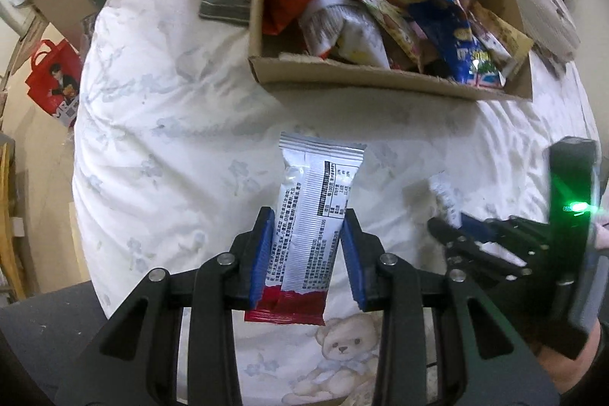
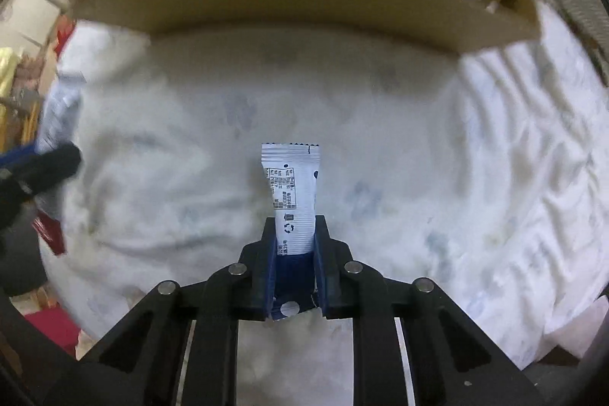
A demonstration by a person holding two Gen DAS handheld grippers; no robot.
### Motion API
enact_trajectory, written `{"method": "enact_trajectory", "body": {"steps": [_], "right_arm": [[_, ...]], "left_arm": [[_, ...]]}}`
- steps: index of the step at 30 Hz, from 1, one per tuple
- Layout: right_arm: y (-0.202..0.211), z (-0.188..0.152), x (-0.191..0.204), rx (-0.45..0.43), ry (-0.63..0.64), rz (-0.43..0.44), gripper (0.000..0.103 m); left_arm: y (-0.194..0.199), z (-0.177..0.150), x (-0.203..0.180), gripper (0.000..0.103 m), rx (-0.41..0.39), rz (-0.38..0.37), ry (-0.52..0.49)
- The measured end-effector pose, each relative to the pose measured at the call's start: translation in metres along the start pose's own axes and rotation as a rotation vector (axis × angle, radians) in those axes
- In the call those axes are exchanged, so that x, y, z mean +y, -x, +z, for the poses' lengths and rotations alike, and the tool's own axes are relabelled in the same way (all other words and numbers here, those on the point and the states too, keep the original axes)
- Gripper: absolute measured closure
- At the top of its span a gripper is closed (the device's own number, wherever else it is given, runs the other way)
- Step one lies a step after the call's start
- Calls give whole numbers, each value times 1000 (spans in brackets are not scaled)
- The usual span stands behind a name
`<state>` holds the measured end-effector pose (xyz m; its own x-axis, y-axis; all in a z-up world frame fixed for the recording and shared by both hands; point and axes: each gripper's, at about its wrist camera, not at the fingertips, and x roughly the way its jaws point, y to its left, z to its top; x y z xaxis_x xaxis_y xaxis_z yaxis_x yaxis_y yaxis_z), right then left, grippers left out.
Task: Organize snacks
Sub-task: 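Grasp the red-ended white wrapper with left tool while right tool grasps blue-ended white wrapper, then lower both white wrappers into the box and open both tools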
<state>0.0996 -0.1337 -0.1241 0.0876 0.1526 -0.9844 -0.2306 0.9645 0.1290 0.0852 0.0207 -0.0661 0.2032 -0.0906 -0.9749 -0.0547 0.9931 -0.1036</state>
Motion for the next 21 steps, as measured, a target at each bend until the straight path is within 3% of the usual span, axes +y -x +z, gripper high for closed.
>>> {"method": "enact_trajectory", "body": {"steps": [8, 13, 17, 21], "right_arm": [[46, 8, -21, -152, -92, 182, 85], [86, 16, -46, -286, -175, 277, 85], [107, 27, -70, -366, -234, 324, 85], [123, 38, -78, -436, -224, 329, 85]], "left_arm": [[7, 9, -3, 72, -96, 10, 45], [39, 16, -3, 72, -271, 25, 49], [56, 27, -3, 72, -346, 15, 52], [61, 49, -15, 72, -353, 3, 19]]}}
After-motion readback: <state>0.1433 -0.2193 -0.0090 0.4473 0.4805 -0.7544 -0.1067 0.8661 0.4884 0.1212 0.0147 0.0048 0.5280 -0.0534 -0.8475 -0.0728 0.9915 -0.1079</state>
